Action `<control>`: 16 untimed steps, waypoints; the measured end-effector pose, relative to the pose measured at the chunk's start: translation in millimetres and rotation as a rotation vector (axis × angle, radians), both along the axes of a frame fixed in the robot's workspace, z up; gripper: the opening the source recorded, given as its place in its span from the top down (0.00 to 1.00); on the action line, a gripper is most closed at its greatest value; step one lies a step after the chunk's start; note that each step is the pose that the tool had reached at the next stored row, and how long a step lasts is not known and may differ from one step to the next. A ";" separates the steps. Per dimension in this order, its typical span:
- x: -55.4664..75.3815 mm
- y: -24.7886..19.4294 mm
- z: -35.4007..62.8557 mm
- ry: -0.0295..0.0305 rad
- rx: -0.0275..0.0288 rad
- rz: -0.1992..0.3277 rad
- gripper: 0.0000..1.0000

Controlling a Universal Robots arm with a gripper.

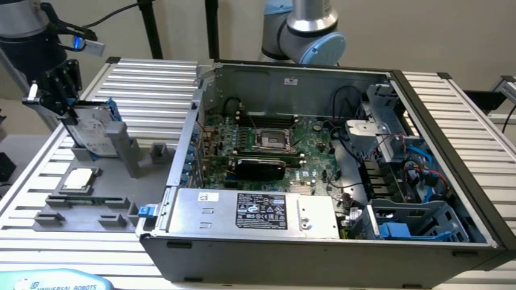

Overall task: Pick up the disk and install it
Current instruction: 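Pick up the disk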

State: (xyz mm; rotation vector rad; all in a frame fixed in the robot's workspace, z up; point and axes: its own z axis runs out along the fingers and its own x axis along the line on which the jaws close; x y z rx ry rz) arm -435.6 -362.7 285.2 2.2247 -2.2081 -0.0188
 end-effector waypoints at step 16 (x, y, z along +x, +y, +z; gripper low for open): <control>0.0 -0.9 0.0 0.0000 0.0000 0.000 0.67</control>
